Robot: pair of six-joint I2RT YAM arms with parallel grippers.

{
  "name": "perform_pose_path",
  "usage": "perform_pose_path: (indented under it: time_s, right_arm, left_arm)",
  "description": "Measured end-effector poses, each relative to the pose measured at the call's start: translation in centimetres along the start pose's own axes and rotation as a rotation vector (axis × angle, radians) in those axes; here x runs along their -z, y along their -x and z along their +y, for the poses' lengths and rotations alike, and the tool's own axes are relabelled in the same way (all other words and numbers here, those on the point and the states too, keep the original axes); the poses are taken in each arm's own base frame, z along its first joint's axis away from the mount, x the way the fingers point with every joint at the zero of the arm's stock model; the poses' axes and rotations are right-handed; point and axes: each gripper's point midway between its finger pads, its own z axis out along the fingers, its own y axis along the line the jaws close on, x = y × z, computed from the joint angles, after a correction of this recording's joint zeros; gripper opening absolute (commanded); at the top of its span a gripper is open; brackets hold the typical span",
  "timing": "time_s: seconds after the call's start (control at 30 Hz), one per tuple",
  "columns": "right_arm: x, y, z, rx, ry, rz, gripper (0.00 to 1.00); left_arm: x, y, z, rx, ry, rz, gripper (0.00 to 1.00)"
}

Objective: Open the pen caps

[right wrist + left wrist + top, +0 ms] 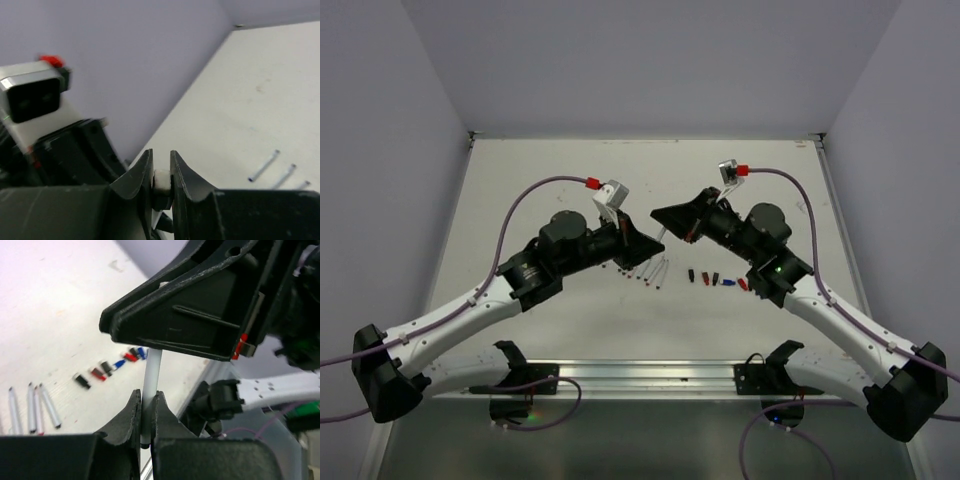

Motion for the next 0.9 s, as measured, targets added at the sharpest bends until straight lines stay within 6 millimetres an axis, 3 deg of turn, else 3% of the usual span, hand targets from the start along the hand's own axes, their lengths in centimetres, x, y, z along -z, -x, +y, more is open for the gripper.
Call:
perform_pose_path:
  time_s: [0.03, 0.17, 0.37, 0.47, 0.6, 0.7, 0.77, 0.83, 0.9]
  right_arm:
    - [0.0, 0.2, -2.1, -0.03, -0.114, -0.028, 0.0]
    - [0.7, -1.1, -6.6, -0.108, -0.379, -0.045, 0.0]
    - [1.0, -2.3, -11.0, -0.151, -0.629, -0.029, 0.0]
    - [1.2, -2.4, -11.5, -0.165, -0.658, -0.033, 0.0]
    - [1.3, -2.4, -11.8, -0.203, -0.62, -0.047, 0.0]
    - [3.9, 0.9, -17.0, -0.214, -0.704, -0.171, 0.0]
    - [5.3, 2.1, -19.9, -0.241, -0.734, -0.215, 0.0]
    - [5.3, 2.2, -20.7, -0.26, -0.713, -0.202, 0.0]
    - [5.3, 1.7, -20.8, -0.26, -0.718, -0.169, 0.0]
  left_arm:
    - [-0.4, 0.0, 0.9, 0.018, 0.089, 0.001, 0.0]
    - [-1.8, -1.9, 3.0, 0.085, 0.371, 0.003, 0.0]
    - [-3.2, -3.0, 5.4, 0.087, 0.56, -0.003, 0.0]
    - [-3.6, -3.3, 5.2, 0.034, 0.476, -0.01, 0.0]
    - [-2.7, -4.0, 4.8, 0.039, 0.251, -0.009, 0.0]
    - [-1.1, -5.1, 4.3, 0.042, 0.137, 0.017, 0.0]
    - [-0.8, -4.9, 2.8, 0.033, 0.046, 0.012, 0.0]
    - [-0.5, -4.7, 1.9, 0.026, -0.006, 0.006, 0.0]
    - [-0.2, -4.5, 2.8, 0.021, 0.04, -0.001, 0.0]
